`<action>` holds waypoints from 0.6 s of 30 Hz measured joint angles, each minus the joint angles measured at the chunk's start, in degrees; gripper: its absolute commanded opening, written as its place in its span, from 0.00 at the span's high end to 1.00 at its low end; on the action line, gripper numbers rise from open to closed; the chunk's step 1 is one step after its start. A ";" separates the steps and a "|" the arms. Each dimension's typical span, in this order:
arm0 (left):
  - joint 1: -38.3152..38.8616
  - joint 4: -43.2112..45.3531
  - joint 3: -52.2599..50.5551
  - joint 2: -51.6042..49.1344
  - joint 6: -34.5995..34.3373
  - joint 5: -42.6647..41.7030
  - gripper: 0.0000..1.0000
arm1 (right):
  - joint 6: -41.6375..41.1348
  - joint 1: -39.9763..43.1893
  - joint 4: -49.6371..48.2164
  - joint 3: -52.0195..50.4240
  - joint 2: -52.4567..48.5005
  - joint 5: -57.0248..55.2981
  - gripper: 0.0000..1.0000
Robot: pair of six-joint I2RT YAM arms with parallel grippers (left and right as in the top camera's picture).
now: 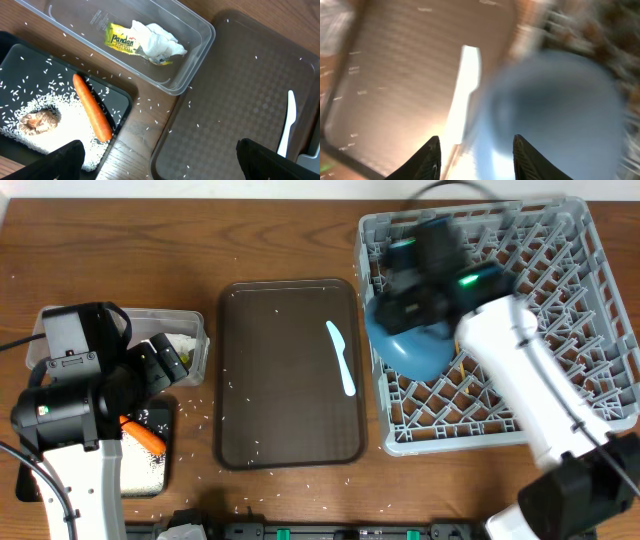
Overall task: Sort waste into correct bins and load items into the dishwasher rack
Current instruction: 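Reach the right gripper to the light-blue knife and grasp it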
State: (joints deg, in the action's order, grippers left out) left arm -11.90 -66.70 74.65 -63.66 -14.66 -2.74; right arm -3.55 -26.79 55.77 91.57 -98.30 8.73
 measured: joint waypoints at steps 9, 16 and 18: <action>0.00 0.02 0.00 0.00 0.00 -0.02 0.02 | -13.64 -17.18 -4.59 0.20 -9.01 -15.30 0.59; 0.00 0.02 0.00 0.00 0.00 0.00 0.02 | -20.83 -17.64 -7.23 0.20 -20.68 -19.96 0.58; 0.00 0.02 0.00 0.00 0.00 0.00 0.02 | -21.62 -17.64 -7.98 0.20 -23.06 -21.29 0.57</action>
State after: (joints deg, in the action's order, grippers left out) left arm -11.90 -66.67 74.65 -63.66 -14.66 -2.74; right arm -25.17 -44.42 47.79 91.77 -121.36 -12.56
